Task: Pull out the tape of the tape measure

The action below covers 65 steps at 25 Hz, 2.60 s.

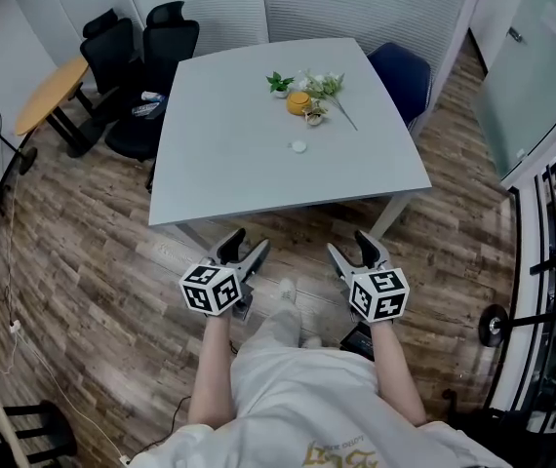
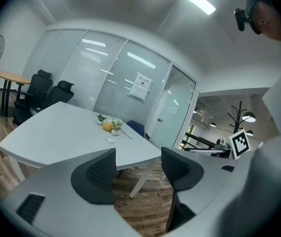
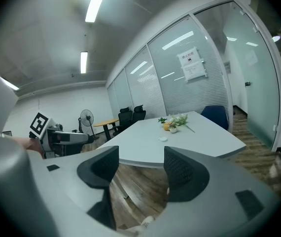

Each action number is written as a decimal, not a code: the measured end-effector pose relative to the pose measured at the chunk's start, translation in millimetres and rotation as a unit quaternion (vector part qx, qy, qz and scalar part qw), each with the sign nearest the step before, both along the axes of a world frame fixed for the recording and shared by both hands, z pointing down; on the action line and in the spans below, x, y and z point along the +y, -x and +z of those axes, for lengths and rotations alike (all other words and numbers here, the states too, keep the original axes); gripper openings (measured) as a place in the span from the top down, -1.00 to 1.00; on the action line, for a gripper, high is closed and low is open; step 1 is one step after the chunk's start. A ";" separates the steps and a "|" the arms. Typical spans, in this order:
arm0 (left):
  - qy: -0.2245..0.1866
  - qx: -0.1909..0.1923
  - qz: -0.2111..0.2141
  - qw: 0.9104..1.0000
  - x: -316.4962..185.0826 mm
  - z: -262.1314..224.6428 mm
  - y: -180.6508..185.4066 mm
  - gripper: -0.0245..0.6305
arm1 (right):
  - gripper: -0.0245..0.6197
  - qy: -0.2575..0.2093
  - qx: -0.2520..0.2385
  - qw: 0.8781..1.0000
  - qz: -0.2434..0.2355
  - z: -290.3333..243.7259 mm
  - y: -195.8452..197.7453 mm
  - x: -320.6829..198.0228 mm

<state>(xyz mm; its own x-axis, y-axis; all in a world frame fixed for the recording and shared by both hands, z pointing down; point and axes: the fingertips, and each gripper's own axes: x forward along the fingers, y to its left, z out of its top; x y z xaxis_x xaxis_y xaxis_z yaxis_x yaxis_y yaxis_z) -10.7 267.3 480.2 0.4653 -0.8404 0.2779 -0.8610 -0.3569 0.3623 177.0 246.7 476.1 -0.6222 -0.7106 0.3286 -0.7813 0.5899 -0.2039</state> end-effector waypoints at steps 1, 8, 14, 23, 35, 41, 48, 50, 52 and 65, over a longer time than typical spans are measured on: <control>0.000 0.000 -0.001 1.000 -4.4 1.1 2.4 0.10 | 0.02 0.001 0.001 1.000 -0.001 1.4 2.5 -4.7; 0.015 0.006 -0.005 1.000 -59.8 15.4 24.8 0.10 | 0.02 0.013 0.009 1.000 -0.007 16.0 23.6 -60.0; 0.033 0.016 0.012 0.999 -146.4 30.5 42.0 0.10 | 0.02 0.030 0.025 0.999 -0.004 31.3 45.6 -138.0; 0.063 0.026 0.065 0.995 -281.2 44.4 60.7 0.10 | 0.02 0.058 0.052 0.997 0.022 43.4 78.0 -256.1; 0.089 0.058 0.110 0.988 -373.1 71.4 89.7 0.10 | 0.02 0.070 0.116 0.990 0.042 64.9 108.0 -340.3; 0.097 0.064 0.132 0.984 -384.7 79.2 82.9 0.10 | 0.02 0.064 0.141 0.987 0.043 64.5 109.8 -353.0; 0.098 0.063 0.145 0.983 -394.9 76.1 77.1 0.10 | 0.02 0.052 0.146 0.987 0.034 60.9 118.3 -362.2; 0.097 0.062 0.144 0.983 -399.0 75.1 77.4 0.10 | 0.02 0.054 0.144 0.988 0.032 63.4 118.5 -365.2; 0.098 0.061 0.140 0.983 -403.4 75.7 79.1 0.10 | 0.02 0.058 0.143 0.988 0.027 67.8 119.8 -368.5; 0.124 0.056 0.127 0.983 -418.0 94.3 87.2 0.10 | 0.02 0.080 0.164 0.983 -0.019 100.8 139.9 -387.7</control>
<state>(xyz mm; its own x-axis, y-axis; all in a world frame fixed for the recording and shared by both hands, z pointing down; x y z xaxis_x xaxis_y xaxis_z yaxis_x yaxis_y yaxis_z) -97.9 -150.7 574.5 0.6906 -0.6063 0.3943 -0.7055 -0.4447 0.5518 37.1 -140.9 576.9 -0.4890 -0.6118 0.6217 -0.7992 0.5998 -0.0383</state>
